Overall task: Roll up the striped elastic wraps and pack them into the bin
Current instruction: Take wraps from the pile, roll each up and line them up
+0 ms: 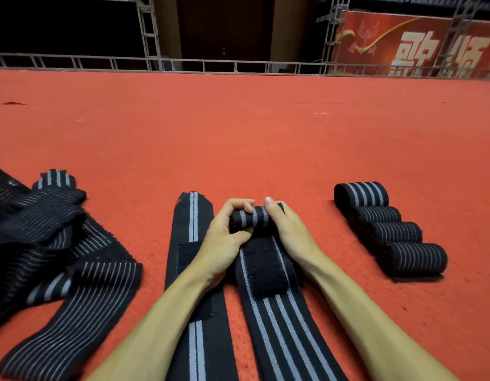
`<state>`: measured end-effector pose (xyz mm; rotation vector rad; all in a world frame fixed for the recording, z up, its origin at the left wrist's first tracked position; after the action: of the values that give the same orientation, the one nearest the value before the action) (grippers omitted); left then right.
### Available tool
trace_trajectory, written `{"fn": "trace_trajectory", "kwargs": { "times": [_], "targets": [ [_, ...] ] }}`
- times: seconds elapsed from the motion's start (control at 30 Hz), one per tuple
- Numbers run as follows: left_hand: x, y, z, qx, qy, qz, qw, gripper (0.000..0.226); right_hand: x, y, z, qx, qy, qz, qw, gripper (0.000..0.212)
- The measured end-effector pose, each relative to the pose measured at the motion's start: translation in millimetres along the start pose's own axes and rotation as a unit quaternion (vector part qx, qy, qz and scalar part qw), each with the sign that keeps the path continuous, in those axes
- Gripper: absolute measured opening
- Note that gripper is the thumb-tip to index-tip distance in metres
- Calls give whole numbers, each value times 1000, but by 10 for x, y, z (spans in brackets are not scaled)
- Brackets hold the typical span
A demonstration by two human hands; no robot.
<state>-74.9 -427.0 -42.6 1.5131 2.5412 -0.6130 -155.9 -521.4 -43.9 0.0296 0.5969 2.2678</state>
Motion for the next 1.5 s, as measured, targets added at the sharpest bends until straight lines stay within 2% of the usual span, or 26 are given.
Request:
{"fn": "trace_trajectory", "kwargs": {
  "times": [0.07,0.17,0.27,0.47,0.6,0.77,0.93,1.1,1.17,1.23,1.33,1.5],
  "targets": [
    [0,-32,60,26,39,14,999,36,4,-29,-21,-68,-5,16,998,21],
    [5,-47,94,28,66,7,997,51,24,-33,-28,-131,-1,29,991,10],
    [23,-66,102,34,81,-14,996,51,50,10,24,-149,26,16,988,20],
    [34,-37,182,66,104,-25,992,49,90,74,122,-103,91,-22,990,41],
    [27,32,146,90,72,-51,992,48,84,18,153,-44,110,-3,993,42],
    [-3,66,16,67,8,-41,997,40,15,28,25,-3,79,-8,997,20],
    [15,59,-91,26,-47,-37,998,43,4,83,35,-7,73,-42,996,35],
    [33,39,-126,-17,-74,-32,997,45,33,128,56,12,65,-68,996,63],
    [29,-13,-110,-31,-65,-11,997,46,23,126,2,-29,29,-71,997,56],
    [17,-58,-55,-22,-32,7,999,53,22,66,-42,-98,1,-53,994,39],
    [12,-64,52,29,30,7,999,64,34,-34,-19,-158,6,-11,987,22],
    [16,-35,160,72,82,-14,994,69,55,-29,34,-244,38,37,968,30]
  ]
}}
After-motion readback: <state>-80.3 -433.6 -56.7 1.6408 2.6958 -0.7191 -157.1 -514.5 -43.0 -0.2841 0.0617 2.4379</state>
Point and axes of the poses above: each hand's wrist, its own x-axis away from the middle knuckle, its own y-axis out of the back of the hand, z = x × y, the point moved 8 cm from there along -x, towards the middle knuckle, and after that the axes turned 12 degrees about x, right-handed, at the moved point
